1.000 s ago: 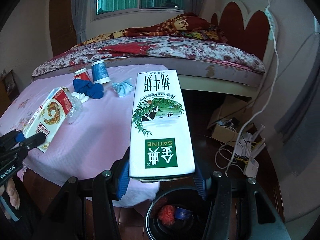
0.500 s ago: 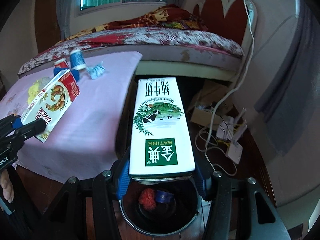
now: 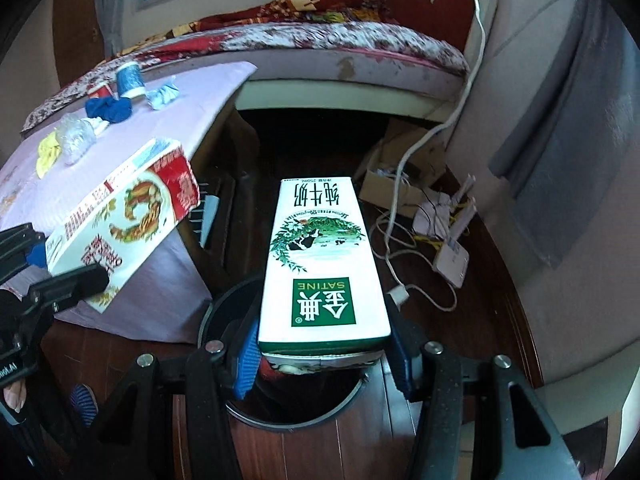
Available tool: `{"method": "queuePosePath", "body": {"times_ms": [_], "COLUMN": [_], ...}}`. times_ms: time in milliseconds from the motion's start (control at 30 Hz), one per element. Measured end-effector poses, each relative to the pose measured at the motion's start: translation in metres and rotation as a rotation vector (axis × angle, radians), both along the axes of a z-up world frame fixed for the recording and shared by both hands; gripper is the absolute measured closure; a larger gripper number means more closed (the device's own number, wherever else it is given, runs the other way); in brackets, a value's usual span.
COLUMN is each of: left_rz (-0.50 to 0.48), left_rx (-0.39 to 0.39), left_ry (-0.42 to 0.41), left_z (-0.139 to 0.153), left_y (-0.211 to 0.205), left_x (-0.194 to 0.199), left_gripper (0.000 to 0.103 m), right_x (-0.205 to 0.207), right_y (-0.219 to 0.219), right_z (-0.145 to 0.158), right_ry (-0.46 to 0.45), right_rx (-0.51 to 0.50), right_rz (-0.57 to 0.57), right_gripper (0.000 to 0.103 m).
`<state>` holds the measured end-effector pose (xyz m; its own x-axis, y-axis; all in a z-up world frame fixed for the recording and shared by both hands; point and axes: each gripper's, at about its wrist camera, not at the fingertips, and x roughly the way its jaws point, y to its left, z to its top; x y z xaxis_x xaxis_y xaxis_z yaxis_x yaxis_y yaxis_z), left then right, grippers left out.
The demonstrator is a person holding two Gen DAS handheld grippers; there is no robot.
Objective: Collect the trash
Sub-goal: 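Carry both cartons over the black bin and open both tools to drop them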
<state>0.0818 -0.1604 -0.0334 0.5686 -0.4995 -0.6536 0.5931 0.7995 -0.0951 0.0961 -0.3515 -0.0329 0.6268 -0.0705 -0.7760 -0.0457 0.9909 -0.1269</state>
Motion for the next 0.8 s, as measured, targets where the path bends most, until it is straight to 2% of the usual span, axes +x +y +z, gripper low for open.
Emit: {"method": "queuePosePath", "body": {"times_ms": [367, 533, 800], "left_rz": [-0.066, -0.078, -0.097], "left_rx": [0.072, 0.096, 0.114], "left_ry": [0.123, 0.200, 0.303], "left_z": [-0.049, -0.074, -0.097], "left_y": [-0.027, -0.033, -0.038], "left_x": [-0.002, 0.009, 0.031], "left_gripper": [0.067, 0.067, 0.065], "right_x": [-0.017, -0.016, -0.003], "right_y": [-0.025, -0.020, -0.004], "right_z": [-0.046, -0.069, -0.093], "right_ry": [0.126, 0.186, 0.260], "right_rx": [0.016, 0.010, -0.005], "right_rz": [0.009, 0.051, 0.122], "right_gripper": [0.047, 0.047, 0.047]}}
